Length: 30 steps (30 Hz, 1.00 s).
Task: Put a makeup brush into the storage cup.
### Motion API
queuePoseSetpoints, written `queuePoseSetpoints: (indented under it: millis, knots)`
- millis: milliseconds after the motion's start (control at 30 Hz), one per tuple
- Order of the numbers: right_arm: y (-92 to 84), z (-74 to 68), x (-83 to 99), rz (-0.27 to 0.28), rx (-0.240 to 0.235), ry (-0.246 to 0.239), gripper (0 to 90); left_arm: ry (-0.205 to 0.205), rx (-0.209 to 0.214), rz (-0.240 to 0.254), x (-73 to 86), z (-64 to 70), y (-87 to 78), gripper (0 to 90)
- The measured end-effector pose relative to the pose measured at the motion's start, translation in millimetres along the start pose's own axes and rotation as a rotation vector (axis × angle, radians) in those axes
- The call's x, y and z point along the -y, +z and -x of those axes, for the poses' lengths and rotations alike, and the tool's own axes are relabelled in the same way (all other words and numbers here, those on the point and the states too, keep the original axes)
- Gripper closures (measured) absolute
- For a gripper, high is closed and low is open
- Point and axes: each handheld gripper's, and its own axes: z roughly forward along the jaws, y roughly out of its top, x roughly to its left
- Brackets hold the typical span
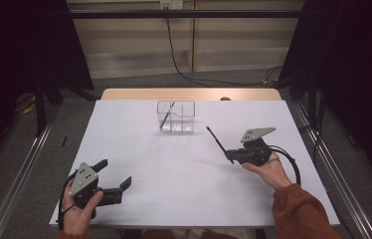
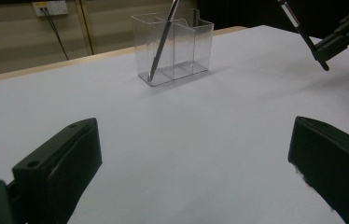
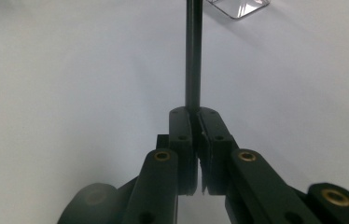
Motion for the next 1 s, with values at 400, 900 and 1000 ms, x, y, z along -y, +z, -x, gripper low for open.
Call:
queuePoseSetpoints:
  millis: [400,900,1000]
  knots:
    - [-3.4,-4.8,0.0,0.121,-0.015,-0.004,84.7,-0.002,-0.003,0.000,0.0,-0.1,-0.4,2.5]
    - [-12.4,-3.8,4.5,0.266,-0.021,0.035,84.8,-0.004,-0.001,0.007,-0.7,0.1,-0.7,2.5]
    - [-14.4,-6.5,3.7,0.279,-0.022,0.027,84.8,-0.006,0.000,0.009,-0.8,0.3,-0.5,2.5]
